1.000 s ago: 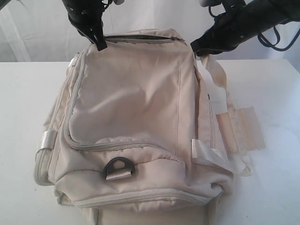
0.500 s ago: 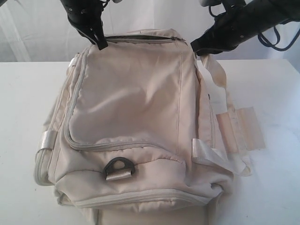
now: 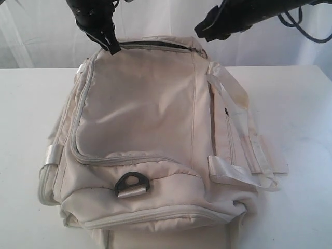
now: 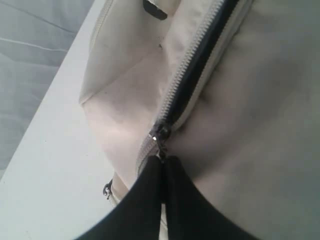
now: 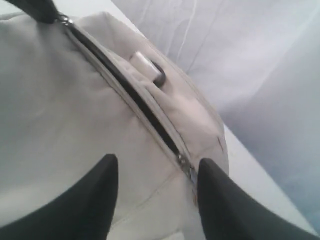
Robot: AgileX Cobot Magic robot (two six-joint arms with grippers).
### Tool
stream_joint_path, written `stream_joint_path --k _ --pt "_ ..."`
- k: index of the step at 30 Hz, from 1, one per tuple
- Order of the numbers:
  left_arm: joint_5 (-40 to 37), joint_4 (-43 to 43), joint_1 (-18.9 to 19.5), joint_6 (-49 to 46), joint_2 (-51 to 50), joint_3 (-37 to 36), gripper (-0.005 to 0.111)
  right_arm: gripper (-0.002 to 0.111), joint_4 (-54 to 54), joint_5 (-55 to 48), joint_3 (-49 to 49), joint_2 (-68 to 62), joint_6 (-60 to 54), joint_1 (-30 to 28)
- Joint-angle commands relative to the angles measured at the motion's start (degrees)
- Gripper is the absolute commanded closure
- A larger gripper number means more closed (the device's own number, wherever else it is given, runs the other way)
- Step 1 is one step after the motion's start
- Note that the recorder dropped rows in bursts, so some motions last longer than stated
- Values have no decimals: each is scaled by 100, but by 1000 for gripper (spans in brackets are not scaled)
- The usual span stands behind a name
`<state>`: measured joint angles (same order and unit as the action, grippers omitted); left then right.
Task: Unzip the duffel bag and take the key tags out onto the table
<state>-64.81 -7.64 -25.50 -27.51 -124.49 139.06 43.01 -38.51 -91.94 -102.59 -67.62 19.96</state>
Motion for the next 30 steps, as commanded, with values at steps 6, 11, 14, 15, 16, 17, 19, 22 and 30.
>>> stream_joint_path --k 6,11,14,15,16,17,19,22,30 --pt "-515 89 21 12 118 35 107 52 114 1383 -26 -563 -2238 584" --pt "-515 120 21 12 118 35 107 49 128 1876 -26 -900 -2238 665" --pt "-515 197 21 12 118 35 107 49 128 2212 -26 -1058 -2253 711" --pt "-515 259 21 12 118 35 107 49 128 2277 -38 -1099 -2369 751" --pt "-515 291 21 12 118 35 107 49 128 2277 -52 -1160 -2518 763" --pt "-515 319 21 12 118 35 107 49 128 2277 -69 -1198 -2608 803" --pt "-515 357 21 12 118 35 107 49 128 2457 -77 -1303 -2752 869" --pt "-515 422 21 -74 118 35 107 52 128 3028 -77 -1449 -2752 981" --pt "-515 349 21 -209 118 35 107 108 128 3530 -92 -1612 -2139 1044"
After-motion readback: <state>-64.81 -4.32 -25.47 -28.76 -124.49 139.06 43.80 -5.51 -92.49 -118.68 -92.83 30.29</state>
